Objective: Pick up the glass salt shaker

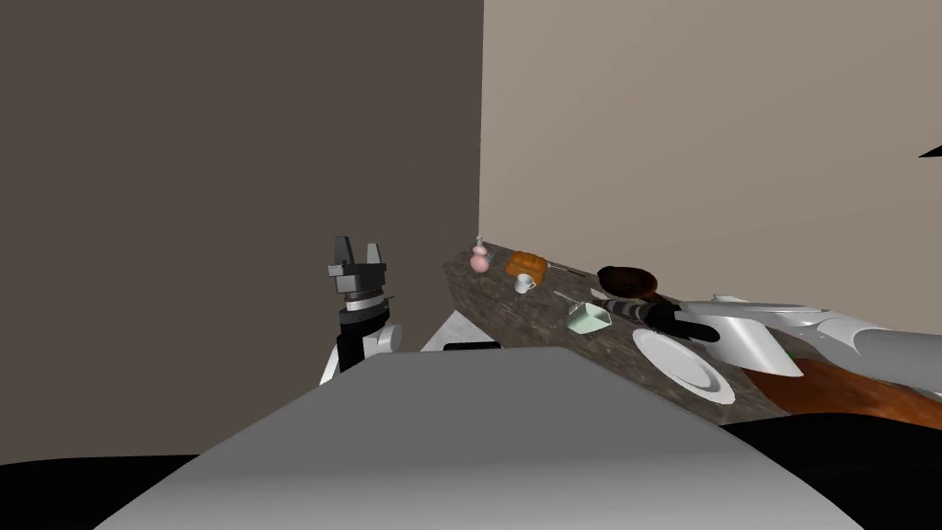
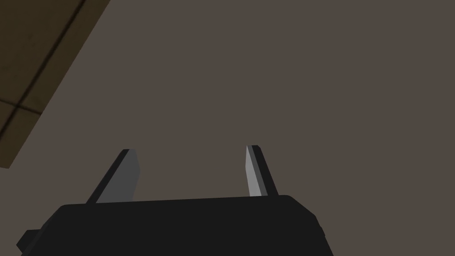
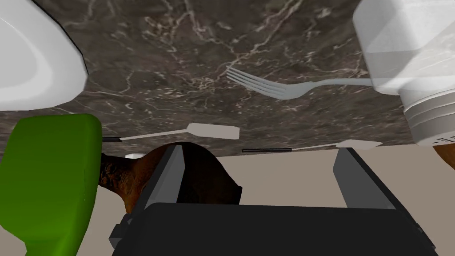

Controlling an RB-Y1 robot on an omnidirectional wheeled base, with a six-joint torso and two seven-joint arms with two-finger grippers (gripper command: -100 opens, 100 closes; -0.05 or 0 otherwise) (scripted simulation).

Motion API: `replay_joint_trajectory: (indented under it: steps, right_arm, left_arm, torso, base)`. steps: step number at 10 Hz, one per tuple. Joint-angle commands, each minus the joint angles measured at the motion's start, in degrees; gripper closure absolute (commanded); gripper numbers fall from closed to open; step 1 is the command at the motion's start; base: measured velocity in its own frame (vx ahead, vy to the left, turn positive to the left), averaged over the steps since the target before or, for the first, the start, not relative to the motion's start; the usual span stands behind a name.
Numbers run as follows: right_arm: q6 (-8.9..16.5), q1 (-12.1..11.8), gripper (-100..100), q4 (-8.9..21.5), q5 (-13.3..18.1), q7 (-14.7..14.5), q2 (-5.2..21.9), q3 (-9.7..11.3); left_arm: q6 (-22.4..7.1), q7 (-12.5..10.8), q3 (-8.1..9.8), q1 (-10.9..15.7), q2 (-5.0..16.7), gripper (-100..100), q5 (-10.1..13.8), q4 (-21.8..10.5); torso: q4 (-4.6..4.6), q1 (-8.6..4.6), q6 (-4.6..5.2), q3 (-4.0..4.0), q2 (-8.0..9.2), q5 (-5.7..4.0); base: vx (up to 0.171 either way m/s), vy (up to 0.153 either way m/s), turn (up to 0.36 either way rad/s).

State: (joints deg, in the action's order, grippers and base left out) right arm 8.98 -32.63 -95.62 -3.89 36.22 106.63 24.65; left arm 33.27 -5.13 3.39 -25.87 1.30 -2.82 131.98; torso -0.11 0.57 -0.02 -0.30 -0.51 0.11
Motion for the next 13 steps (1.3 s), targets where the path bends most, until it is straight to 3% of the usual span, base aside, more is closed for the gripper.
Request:
replay_joint_trajectory:
  steps: [1,2,3,7,8,9,10,11,12,13]
  right_arm:
    - [-0.7,0.9,-100,0.3,-1.7,0.6,2.1,2.9]
    - [-0.7,0.9,-100,0.3,-1.7,0.6,2.1,2.9]
    - [-1.6,0.0,-100,-0.3,-2.4,1.9,3.6,5.6]
    - [-2.5,-1.2,-100,-1.3,-2.9,2.6,4.2,8.2]
    - [-2.5,-1.2,-100,-1.3,-7.4,-1.5,4.2,8.2]
    - [-2.5,-1.2,-100,-1.3,-7.5,-2.7,4.2,8.2]
    - [-2.5,-1.2,-100,-1.3,-3.7,0.7,4.2,8.2]
    - [-2.5,-1.2,-100,-1.3,-2.9,2.6,4.2,8.2]
    - [-2.5,-1.2,-100,-1.2,-3.6,1.4,4.2,8.2]
    - [-2.5,-1.2,0,-1.2,-3.6,1.7,4.2,8.2]
  left_arm:
    - [0.0,0.0,0.00,0.0,0.0,0,0.0,0.0]
    - [0.0,0.0,0.00,0.0,0.0,0,0.0,0.0]
    - [0.0,0.0,0.00,0.0,0.0,0,0.0,0.0]
    - [0.0,0.0,0.00,0.0,0.0,0,0.0,0.0]
    - [0.0,0.0,0.01,0.0,0.0,0,0.0,0.0]
    - [0.0,0.0,0.01,0.0,0.0,0,0.0,0.0]
    - [0.0,0.0,0.01,0.0,0.0,0,0.0,0.0]
    - [0.0,0.0,0.01,0.0,0.0,0,0.0,0.0]
    - [0.0,0.0,0.01,0.0,0.0,0,0.0,0.0]
    - [0.0,0.0,0.01,0.0,0.0,0,0.0,0.0]
  torso:
    - [0.00,0.00,0.00,0.00,0.00,0.00]
    - [-0.01,0.18,0.00,-0.03,-0.06,0.04]
    - [0.01,0.01,0.03,0.04,0.07,0.02]
    - [0.00,-0.03,-0.04,0.14,0.32,-0.26]
    - [-0.03,-0.09,-0.06,0.17,0.40,-0.51]
    - [-0.06,-0.17,-0.01,0.18,0.46,-0.63]
    - [-0.06,-0.26,0.04,0.23,0.56,-0.72]
    - [-0.06,-0.33,0.05,0.26,0.63,-0.80]
    - [-0.05,-0.38,0.05,0.28,0.65,-0.82]
    - [-0.05,-0.39,0.05,0.28,0.65,-0.82]
  base:
    - [0.160,0.166,0.114]
    - [0.118,0.101,0.032]
    - [0.143,0.111,0.084]
    - [0.077,0.085,0.001]
    - [0.020,0.028,0.009]
    - [0.006,0.014,0.006]
    - [0.000,0.000,0.000]
    - [-0.006,0.000,-0.005]
    - [0.000,0.000,0.000]
    - [0.000,0.000,0.000]
